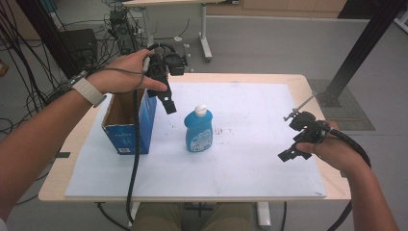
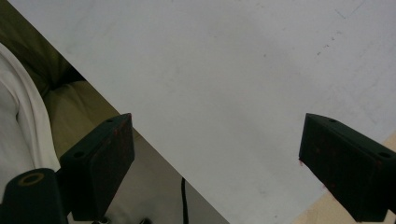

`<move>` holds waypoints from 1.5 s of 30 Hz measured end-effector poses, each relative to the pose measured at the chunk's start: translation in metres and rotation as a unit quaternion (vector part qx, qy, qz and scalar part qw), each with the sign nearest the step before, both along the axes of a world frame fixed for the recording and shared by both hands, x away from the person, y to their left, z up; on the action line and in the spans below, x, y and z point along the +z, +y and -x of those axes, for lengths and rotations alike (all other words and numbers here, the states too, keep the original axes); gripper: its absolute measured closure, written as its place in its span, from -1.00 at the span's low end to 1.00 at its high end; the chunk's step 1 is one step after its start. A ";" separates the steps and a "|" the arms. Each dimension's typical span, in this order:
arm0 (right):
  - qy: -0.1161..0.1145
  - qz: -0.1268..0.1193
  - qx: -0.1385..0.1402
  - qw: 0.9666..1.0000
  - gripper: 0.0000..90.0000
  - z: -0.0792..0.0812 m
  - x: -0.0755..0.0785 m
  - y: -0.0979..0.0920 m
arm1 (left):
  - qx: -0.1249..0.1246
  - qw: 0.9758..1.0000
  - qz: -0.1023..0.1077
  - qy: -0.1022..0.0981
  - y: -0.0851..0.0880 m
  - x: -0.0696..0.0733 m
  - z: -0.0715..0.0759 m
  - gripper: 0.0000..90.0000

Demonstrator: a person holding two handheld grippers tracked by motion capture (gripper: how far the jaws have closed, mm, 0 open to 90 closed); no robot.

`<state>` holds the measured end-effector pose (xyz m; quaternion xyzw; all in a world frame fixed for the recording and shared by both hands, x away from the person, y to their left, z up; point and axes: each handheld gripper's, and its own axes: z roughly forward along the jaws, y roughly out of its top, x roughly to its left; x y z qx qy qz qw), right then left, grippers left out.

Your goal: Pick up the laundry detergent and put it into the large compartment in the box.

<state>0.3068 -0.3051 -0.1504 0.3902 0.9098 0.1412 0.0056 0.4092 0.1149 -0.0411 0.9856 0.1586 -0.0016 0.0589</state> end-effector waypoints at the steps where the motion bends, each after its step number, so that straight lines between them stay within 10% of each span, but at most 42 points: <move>1: 0.000 0.000 0.000 1.000 -0.77 0.000 0.000 0.000 | 0.002 1.000 0.000 0.001 -0.001 0.000 0.000 -0.84; 45: -0.004 -0.002 -0.002 1.000 -0.77 0.002 0.000 0.000 | 0.042 0.999 -0.002 -0.001 -0.029 -0.012 -0.008 -0.83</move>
